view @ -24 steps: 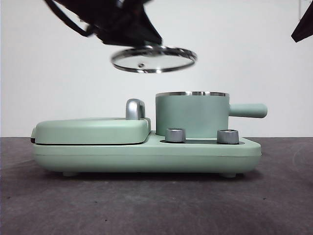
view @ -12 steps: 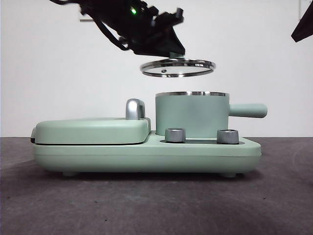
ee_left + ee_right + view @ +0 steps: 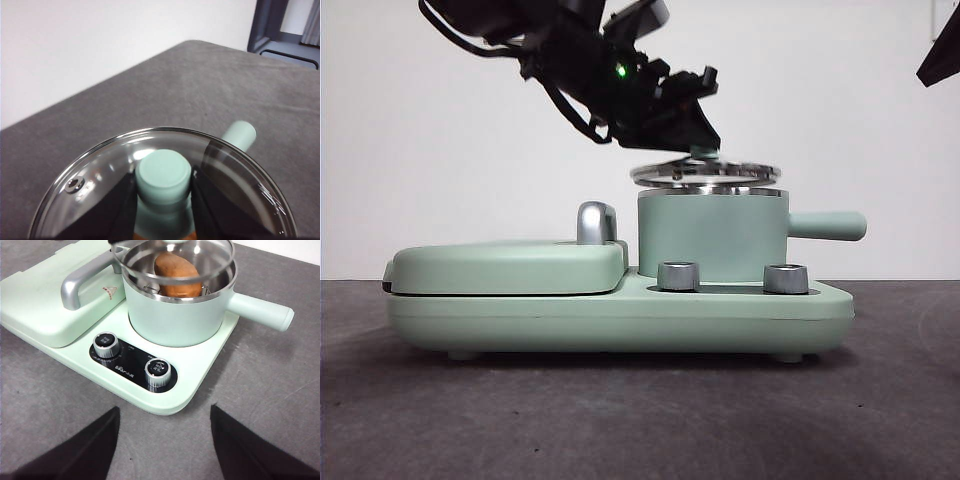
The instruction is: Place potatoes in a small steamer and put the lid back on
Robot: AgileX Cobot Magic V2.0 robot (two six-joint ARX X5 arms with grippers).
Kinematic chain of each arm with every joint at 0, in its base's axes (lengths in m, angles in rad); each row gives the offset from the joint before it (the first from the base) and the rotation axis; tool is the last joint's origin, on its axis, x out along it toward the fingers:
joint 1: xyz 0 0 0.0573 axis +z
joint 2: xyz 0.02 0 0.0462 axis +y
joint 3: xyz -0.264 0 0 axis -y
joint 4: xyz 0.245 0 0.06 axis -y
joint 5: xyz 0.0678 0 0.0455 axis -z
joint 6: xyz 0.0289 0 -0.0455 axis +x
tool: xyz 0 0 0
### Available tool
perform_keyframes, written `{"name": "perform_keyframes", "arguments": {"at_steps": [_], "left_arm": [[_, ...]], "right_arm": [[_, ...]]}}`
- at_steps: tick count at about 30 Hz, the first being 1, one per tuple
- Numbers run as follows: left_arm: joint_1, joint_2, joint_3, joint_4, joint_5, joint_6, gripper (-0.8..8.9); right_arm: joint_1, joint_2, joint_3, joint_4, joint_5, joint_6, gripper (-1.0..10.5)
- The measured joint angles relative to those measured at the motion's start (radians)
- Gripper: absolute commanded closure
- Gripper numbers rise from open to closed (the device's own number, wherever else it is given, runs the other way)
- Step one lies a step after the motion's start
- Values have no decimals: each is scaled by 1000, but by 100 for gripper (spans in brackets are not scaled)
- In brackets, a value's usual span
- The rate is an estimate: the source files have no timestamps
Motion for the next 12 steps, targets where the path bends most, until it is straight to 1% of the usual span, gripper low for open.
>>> {"name": "perform_keyframes", "arguments": {"at_steps": [12], "left_arm": [[-9,18,0,10,1,17,804]], "right_arm": [[0,0,0,0,0,0,670]]}}
